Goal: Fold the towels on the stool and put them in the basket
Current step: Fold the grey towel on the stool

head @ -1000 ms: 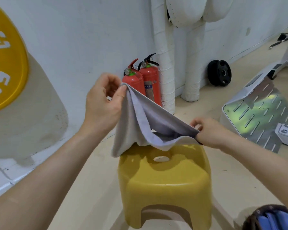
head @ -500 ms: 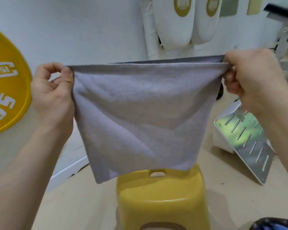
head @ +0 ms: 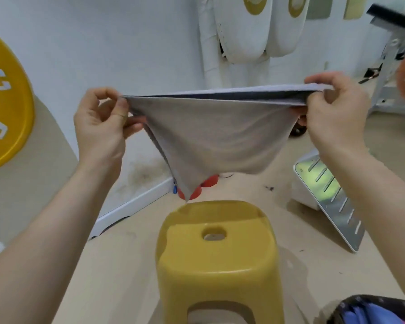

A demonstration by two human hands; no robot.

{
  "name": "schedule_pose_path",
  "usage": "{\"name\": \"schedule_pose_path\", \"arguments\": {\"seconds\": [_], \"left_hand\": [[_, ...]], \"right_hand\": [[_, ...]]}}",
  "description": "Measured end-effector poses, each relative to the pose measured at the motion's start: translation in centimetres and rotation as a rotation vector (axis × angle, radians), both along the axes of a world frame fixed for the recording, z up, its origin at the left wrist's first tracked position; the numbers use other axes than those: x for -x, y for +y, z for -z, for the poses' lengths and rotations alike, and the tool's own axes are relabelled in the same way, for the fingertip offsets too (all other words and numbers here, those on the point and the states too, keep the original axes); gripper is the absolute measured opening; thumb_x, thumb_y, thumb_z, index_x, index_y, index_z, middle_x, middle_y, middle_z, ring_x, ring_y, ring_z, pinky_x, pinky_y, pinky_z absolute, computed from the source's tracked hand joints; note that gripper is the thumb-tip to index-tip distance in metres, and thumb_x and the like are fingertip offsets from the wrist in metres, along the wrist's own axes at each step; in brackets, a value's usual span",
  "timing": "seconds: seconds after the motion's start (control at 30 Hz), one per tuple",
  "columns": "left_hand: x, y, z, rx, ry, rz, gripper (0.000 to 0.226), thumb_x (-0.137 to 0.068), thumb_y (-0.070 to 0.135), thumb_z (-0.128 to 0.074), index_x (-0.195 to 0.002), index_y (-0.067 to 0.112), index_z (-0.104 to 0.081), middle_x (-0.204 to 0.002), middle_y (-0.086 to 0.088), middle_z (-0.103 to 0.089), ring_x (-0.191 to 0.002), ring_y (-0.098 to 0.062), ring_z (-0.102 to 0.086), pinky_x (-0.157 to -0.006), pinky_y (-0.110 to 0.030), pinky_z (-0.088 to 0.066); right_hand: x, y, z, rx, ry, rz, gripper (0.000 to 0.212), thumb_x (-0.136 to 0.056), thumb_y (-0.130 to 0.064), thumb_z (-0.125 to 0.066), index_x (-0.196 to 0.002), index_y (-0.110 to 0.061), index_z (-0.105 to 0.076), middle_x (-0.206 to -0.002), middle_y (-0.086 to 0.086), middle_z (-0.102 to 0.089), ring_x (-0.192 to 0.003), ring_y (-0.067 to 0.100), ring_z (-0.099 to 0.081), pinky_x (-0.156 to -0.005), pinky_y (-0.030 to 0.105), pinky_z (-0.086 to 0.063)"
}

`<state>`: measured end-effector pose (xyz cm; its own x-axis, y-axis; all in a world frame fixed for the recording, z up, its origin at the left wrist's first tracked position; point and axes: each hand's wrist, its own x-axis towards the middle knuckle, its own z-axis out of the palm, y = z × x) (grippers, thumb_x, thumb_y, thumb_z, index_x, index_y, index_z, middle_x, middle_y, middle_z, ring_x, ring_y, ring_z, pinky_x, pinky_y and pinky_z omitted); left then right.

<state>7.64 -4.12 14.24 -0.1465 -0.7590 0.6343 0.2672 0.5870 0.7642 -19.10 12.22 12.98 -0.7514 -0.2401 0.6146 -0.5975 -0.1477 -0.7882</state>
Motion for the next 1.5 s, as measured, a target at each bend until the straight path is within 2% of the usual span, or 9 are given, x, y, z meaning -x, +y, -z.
{"name": "schedule_pose_path", "arguments": {"seconds": [0.17, 0.23, 0.3, 0.47, 0.7, 0.9, 1.03, 1.3, 1.5], "left_hand": [[-1.8, -0.8, 3.8, -0.095, -0.128, 0.074, 0.018, -0.091, 0.011, -0.061, -0.081, 0.026, -0.059, -0.074, -0.002, -0.065, -0.068, -0.023, -0.072, -0.069, -0.031, -0.06], [-4.1, -1.2, 6.9, -0.189, -0.281, 0.228, 0.017, -0.071, 0.031, -0.08, -0.075, 0.023, -0.066, -0.069, 0.0, -0.067, -0.07, -0.019, -0.07, -0.079, -0.032, -0.059], [-6.5, -1.1, 10.7, -0.321, -0.497, 0.324, 0.043, -0.046, 0.045, -0.09, -0.072, 0.018, -0.069, -0.067, -0.001, -0.066, -0.067, -0.013, -0.065, -0.072, -0.02, -0.056], [-9.5, 1.2, 18.1, -0.402, -1.087, 0.423, 0.016, -0.073, 0.0, -0.076, -0.067, 0.015, -0.071, -0.074, -0.005, -0.07, -0.074, -0.015, -0.06, -0.065, -0.013, -0.047], [-8.8, 1.0, 17.6, -0.261, -1.441, 0.567, 0.023, -0.067, 0.012, -0.071, -0.059, 0.033, -0.068, -0.075, 0.008, -0.071, -0.07, -0.005, -0.057, -0.069, -0.015, -0.045], [-8.3, 1.1, 18.1, -0.195, -1.765, 0.612, 0.032, -0.071, 0.005, -0.072, -0.063, 0.036, -0.069, -0.073, 0.013, -0.068, -0.068, -0.003, -0.059, -0.071, -0.018, -0.047], [-7.4, 1.6, 18.5, -0.032, -1.939, 0.518, 0.027, -0.07, 0.015, -0.075, -0.064, 0.04, -0.068, -0.082, 0.014, -0.069, -0.081, -0.006, -0.063, -0.079, -0.025, -0.054], [-6.7, 1.9, 18.4, 0.008, -1.932, 0.542, 0.025, -0.073, 0.015, -0.073, -0.066, 0.038, -0.068, -0.071, 0.018, -0.063, -0.072, -0.005, -0.055, -0.072, -0.022, -0.048], [-6.5, 2.2, 16.0, -0.272, -1.306, 0.63, 0.004, -0.07, 0.013, -0.067, -0.071, 0.017, -0.067, -0.077, -0.001, -0.07, -0.067, -0.008, -0.057, -0.065, -0.017, -0.046]], "right_hand": [[0.5, 1.5, 3.1, -0.449, -0.035, -0.21, 0.023, -0.08, 0.002, -0.044, -0.089, -0.01, -0.062, -0.051, 0.007, -0.064, -0.036, 0.013, -0.056, -0.044, 0.027, -0.051], [0.8, 2.4, 5.1, -0.724, -0.099, -0.352, 0.018, -0.082, 0.004, -0.046, -0.087, -0.007, -0.058, -0.051, 0.009, -0.065, -0.036, 0.014, -0.055, -0.037, 0.018, -0.041], [0.9, 3.6, 7.5, -0.943, -0.17, -0.516, 0.015, -0.084, 0.005, -0.048, -0.085, -0.01, -0.051, -0.056, 0.01, -0.067, -0.042, 0.017, -0.059, -0.039, 0.02, -0.041], [0.0, 5.3, 14.8, -1.377, -0.29, -0.837, 0.012, -0.089, 0.001, -0.055, -0.087, -0.01, -0.05, -0.076, 0.014, -0.072, -0.066, 0.024, -0.07, -0.054, 0.025, -0.049], [0.2, 5.4, 17.5, -1.507, -0.335, -0.954, 0.012, -0.082, 0.001, -0.069, -0.083, -0.006, -0.059, -0.078, 0.013, -0.073, -0.066, 0.018, -0.07, -0.057, 0.021, -0.052], [-0.6, 5.6, 18.2, -1.531, -0.487, -0.967, 0.029, -0.085, -0.036, -0.069, -0.068, -0.013, -0.065, -0.072, 0.008, -0.072, -0.068, 0.017, -0.071, -0.058, 0.02, -0.052], [-1.2, 5.7, 20.0, -1.489, -0.489, -0.9, 0.026, -0.078, -0.026, -0.078, -0.064, -0.012, -0.061, -0.066, 0.006, -0.07, -0.065, 0.015, -0.068, -0.053, 0.018, -0.048], [-1.7, 6.7, 22.1, -1.356, -0.796, -0.97, 0.019, -0.075, -0.035, -0.077, -0.077, -0.019, -0.068, -0.088, 0.0, -0.071, -0.084, 0.012, -0.066, -0.072, 0.025, -0.048], [-1.2, 6.0, 20.9, -1.296, -0.913, -1.092, 0.014, -0.078, -0.006, -0.072, -0.091, -0.008, -0.072, -0.093, 0.012, -0.07, -0.085, 0.022, -0.069, -0.068, 0.025, -0.057]]}}
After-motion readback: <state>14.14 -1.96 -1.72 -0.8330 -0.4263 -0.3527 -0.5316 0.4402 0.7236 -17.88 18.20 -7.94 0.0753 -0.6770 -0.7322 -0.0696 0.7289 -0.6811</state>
